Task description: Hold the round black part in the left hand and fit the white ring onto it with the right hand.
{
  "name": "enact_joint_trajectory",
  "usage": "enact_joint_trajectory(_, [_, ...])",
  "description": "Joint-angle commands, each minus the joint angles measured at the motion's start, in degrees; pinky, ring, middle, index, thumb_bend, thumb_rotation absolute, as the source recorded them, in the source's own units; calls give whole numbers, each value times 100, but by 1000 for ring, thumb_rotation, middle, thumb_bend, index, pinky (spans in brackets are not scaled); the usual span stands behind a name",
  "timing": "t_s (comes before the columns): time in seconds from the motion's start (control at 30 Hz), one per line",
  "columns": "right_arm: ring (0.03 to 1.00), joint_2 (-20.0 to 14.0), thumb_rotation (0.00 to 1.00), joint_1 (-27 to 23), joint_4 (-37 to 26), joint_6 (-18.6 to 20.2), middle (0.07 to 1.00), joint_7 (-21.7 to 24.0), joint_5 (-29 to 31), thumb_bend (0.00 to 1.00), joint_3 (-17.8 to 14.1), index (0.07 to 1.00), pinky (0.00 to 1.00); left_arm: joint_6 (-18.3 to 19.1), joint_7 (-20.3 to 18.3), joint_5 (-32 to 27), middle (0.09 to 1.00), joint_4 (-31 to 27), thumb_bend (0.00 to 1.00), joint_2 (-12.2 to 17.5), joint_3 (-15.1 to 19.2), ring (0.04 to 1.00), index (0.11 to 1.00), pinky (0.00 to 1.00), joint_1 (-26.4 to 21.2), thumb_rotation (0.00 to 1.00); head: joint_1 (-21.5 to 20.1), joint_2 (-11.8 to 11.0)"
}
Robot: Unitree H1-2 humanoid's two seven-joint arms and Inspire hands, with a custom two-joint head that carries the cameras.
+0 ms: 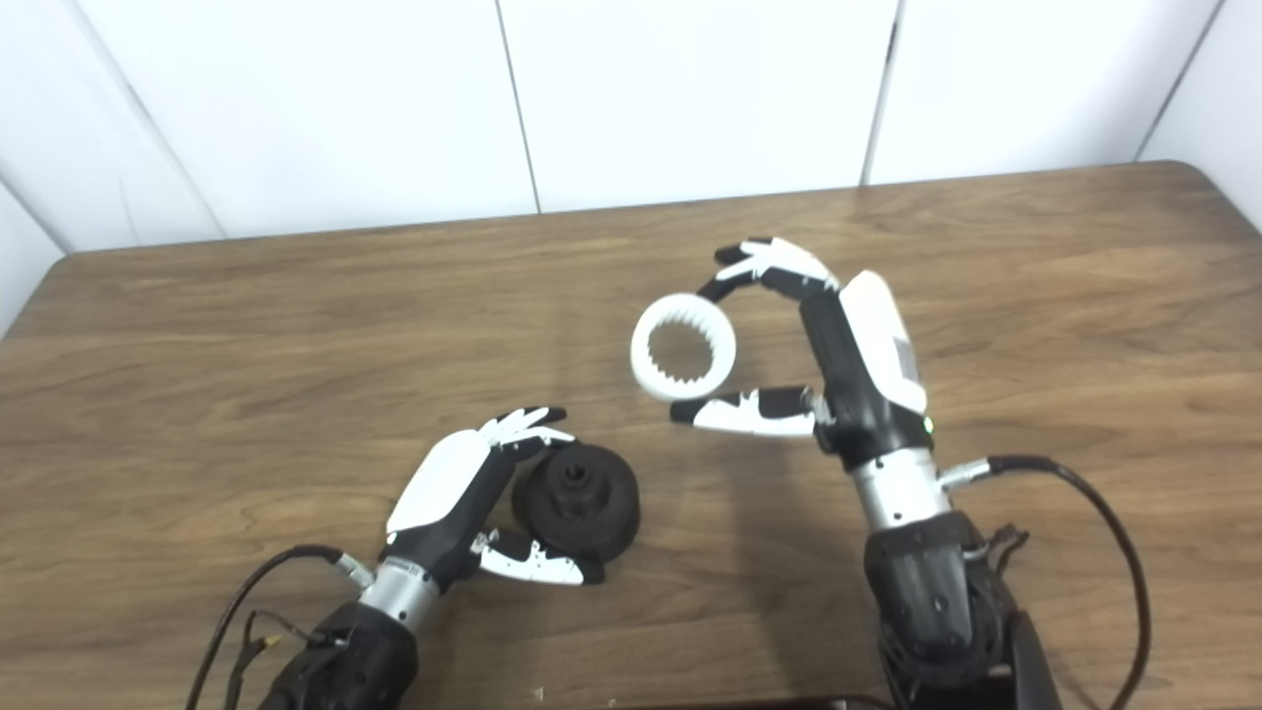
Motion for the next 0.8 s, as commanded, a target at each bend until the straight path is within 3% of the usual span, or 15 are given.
enact_joint_trajectory(0.0, [840, 87, 143, 14, -118, -277, 755, -18, 14, 521, 61, 482, 814, -25, 32, 79, 916, -3, 885, 4, -19, 953, 566, 957, -134, 279, 14, 14])
enact_joint_trajectory(0.4, [856, 270, 144, 486, 178, -398, 772, 120, -3, 520, 645, 482, 772, 70, -17, 157, 919, -40, 866, -28, -49, 954, 574, 957, -154, 293, 94, 59])
enact_joint_trajectory(0.77, [859, 324, 141, 457, 461, -314, 776, 168, -143, 520, 856, 482, 784, 112, -15, 185, 918, -46, 867, -59, -77, 954, 573, 957, -156, 279, 167, 91])
